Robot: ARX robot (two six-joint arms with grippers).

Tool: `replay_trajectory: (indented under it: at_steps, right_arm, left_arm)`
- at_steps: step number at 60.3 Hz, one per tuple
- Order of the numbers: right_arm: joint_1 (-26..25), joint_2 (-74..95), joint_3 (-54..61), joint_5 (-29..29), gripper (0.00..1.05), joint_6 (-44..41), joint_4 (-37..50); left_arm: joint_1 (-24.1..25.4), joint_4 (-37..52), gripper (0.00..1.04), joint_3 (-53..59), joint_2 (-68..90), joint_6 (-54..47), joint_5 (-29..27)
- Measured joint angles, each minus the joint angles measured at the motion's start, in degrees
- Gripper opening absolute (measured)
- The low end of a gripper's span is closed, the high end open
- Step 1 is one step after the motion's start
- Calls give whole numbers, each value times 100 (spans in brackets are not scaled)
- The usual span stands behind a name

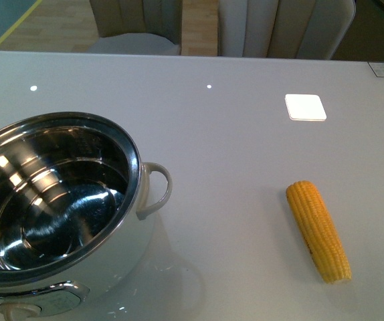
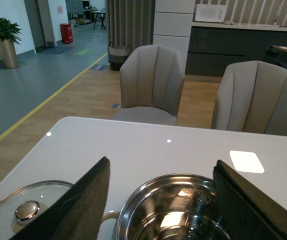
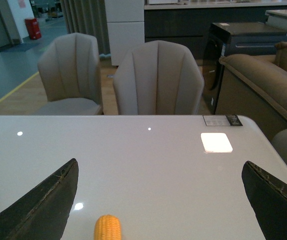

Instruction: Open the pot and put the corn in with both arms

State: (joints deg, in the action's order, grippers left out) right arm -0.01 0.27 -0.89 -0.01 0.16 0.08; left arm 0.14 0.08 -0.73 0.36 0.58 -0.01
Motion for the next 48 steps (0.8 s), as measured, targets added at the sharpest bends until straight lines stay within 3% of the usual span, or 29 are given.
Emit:
replay_trajectory:
  at_steps: [12, 25, 30, 35, 48]
  right_arm:
    - [0, 0, 0, 0, 96, 0, 0]
    - [0, 2, -2, 2, 96, 0, -2]
    - [170, 984, -704, 608, 96, 564, -1681]
    - [400, 1919, -1047, 811, 96, 876, -2555]
    - [946, 3346, -1071, 914, 96, 857, -1394]
  left_arm:
    - [0, 0, 99, 0, 0, -4, 0]
    - [0, 0, 98, 0, 0, -13, 0]
    - [0, -2, 98, 0, 0, -13, -4]
    - [0, -4, 98, 2, -7, -13, 0]
    - [0, -4, 98, 0, -7, -13, 0]
